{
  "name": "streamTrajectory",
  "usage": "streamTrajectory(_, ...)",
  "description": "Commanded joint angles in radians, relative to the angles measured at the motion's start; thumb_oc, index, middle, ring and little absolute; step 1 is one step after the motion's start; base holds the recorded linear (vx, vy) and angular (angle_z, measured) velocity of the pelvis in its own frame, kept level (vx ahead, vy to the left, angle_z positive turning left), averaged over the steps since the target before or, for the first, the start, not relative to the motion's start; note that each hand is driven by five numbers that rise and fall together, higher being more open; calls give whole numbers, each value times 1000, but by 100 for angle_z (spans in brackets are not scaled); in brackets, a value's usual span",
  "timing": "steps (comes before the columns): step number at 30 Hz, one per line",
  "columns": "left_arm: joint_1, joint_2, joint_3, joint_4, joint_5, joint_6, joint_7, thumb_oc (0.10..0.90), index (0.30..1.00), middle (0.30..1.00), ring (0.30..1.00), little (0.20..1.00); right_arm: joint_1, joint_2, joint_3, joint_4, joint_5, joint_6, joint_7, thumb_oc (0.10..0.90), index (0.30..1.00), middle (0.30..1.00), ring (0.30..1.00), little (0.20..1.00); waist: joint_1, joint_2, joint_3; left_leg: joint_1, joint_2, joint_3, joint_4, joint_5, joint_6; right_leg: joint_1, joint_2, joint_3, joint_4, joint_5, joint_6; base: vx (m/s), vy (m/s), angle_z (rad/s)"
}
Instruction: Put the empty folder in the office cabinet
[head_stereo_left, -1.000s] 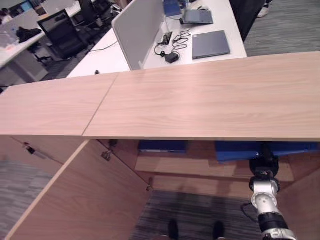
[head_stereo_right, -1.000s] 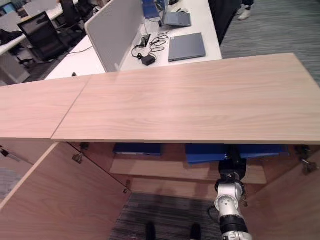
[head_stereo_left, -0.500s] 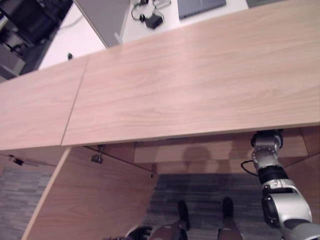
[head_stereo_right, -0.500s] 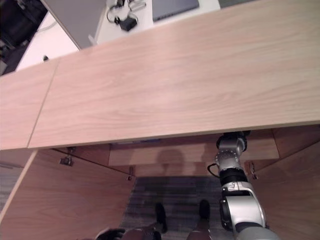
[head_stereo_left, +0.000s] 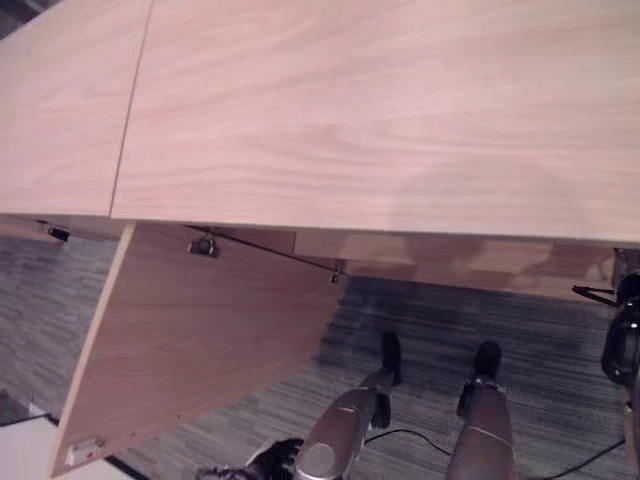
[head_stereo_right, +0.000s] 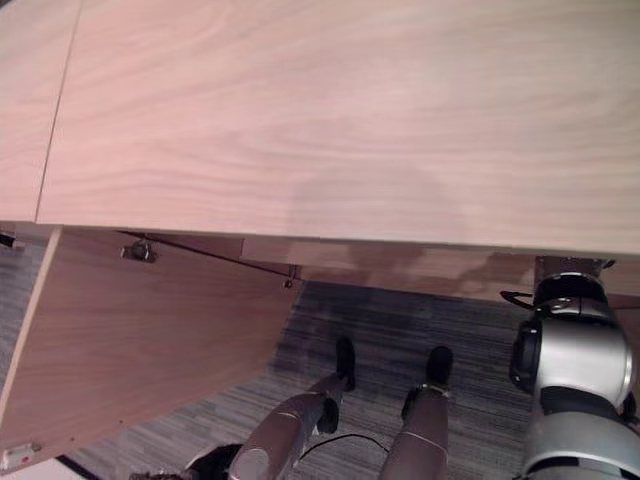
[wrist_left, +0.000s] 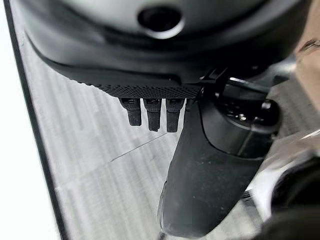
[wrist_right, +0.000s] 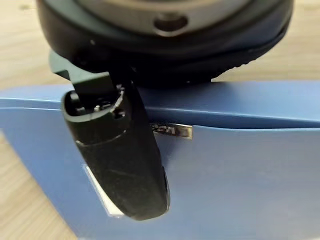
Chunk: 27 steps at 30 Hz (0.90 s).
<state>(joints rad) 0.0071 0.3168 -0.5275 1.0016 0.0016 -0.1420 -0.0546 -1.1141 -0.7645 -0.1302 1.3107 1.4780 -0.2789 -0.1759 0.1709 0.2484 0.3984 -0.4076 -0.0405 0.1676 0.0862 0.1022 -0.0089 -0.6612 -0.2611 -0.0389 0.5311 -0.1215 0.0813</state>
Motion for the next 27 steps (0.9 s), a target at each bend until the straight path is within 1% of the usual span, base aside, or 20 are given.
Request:
streamTrajectory(1,8,65,-11,29,-32,2,-9,800,900,900,900,900,-95,-77,84,-66,-18,-38,26,400,300,300,300,300,8,-17,-21,-45,124,-59,249,-202,-113,111,-2,3,13,-151,54,-42,-58,-1)
streamTrajectory(3,4,71,-6,24,-41,2,-6,800,900,900,900,900,-100,-83,83,-51,-22,-35,18,400,300,300,300,300,5,-21,-9,-82,130,-64,303,-222,-112,79,-3,9,61,-172,47,-52,-75,4)
streamTrajectory(6,7,78,-6,23,-41,-2,1,800,900,900,900,900,-107,-89,79,-43,-20,-35,15,400,300,300,300,300,3,-26,-4,-110,132,-68,345,-240,-113,51,-6,13,101,-186,43,-28,-51,5)
streamTrajectory(7,8,82,-7,28,-36,-3,5,800,900,900,900,900,-109,-88,80,-37,-14,-37,8,400,300,300,300,300,0,-31,2,-126,135,-74,375,-253,-111,34,-3,16,132,-197,38,-38,-92,6)
streamTrajectory(8,1,89,-11,38,-13,-3,15,800,900,900,900,900,-108,-77,78,-30,-4,-39,5,400,300,300,300,300,-4,-42,8,-155,142,-79,418,-275,-110,6,3,16,170,-216,31,-55,-113,4)
streamTrajectory(9,-12,92,-10,47,-10,1,21,800,900,900,900,900,-114,-69,83,-25,2,-39,2,486,429,429,429,429,-3,-46,11,-170,143,-83,436,-283,-108,-7,5,18,186,-220,27,-40,-92,2)
streamTrajectory(10,-19,91,-7,53,-11,2,23,800,900,900,900,900,-112,-60,77,-25,9,-41,1,769,853,853,853,853,-6,-48,11,-176,144,-85,442,-287,-107,-11,8,17,190,-224,26,-30,-41,2)
streamTrajectory(11,-28,90,-5,55,-19,5,24,800,900,900,900,900,-114,-55,73,-17,22,-39,-3,800,900,900,900,900,-9,-53,10,-178,144,-86,447,-290,-106,-11,9,16,191,-225,24,0,0,0)
streamTrajectory(13,-41,95,3,60,-29,4,31,800,900,900,900,900,-134,-55,82,5,27,-39,-22,800,900,900,900,900,-11,-62,11,-183,145,-90,456,-296,-105,-14,10,14,198,-226,23,0,0,0)
streamTrajectory(15,-48,96,3,60,-32,3,37,800,900,900,900,900,-156,-53,98,14,10,-37,-41,800,900,900,900,900,-15,-67,15,-187,147,-91,461,-298,-105,-17,13,14,201,-227,21,-16,-20,0)
streamTrajectory(16,-65,94,-4,60,-44,9,48,800,900,900,900,900,-185,-52,120,48,-39,-19,-90,800,900,900,900,900,-19,-82,14,-188,151,-92,463,-301,-105,-17,16,13,202,-228,17,-49,-53,-1)
streamTrajectory(17,-79,92,-7,59,-50,12,54,800,900,900,900,900,-220,-58,142,78,-65,2,-121,800,900,900,900,900,-22,-88,18,-188,151,-92,464,-303,-105,-17,20,13,202,-227,14,-53,-67,-3)
streamTrajectory(19,-95,93,-15,59,-55,16,67,800,900,900,900,900,-265,-59,174,120,-109,54,-170,800,900,900,900,900,-25,-108,17,-186,154,-94,467,-307,-105,-13,25,8,201,-228,8,-41,-54,-4)
streamTrajectory(20,-106,91,-17,61,-55,21,72,800,900,900,900,900,-287,-56,190,132,-120,73,-185,800,900,900,900,900,-29,-112,20,-185,156,-95,467,-308,-105,-11,27,8,201,-229,6,-33,-43,1)
streamTrajectory(22,-138,83,-26,74,-59,32,79,800,900,900,900,900,-335,-58,239,190,-171,147,-207,800,900,900,900,900,-30,-130,20,-183,159,-100,478,-315,-107,-2,31,7,203,-236,1,-19,-38,1)
streamTrajectory(23,-151,75,-26,81,-63,34,81,800,900,900,900,900,-362,-51,265,208,-184,164,-215,800,900,900,900,900,-30,-132,24,-180,161,-101,477,-316,-107,3,33,4,202,-236,-1,-16,-36,-5)
streamTrajectory(24,-152,71,-32,83,-58,33,86,800,900,900,900,900,-377,-43,286,223,-223,189,-223,800,900,900,900,900,-29,-137,23,-175,162,-101,470,-311,-106,12,35,-1,194,-230,-3,-10,-33,-7)
streamTrajectory(27,-161,56,-49,75,-60,40,96,800,900,900,900,900,-392,-33,300,271,-280,240,-245,800,900,900,900,900,-24,-150,19,-151,167,-111,462,-311,-107,50,40,-14,179,-231,-8,-12,-51,3)
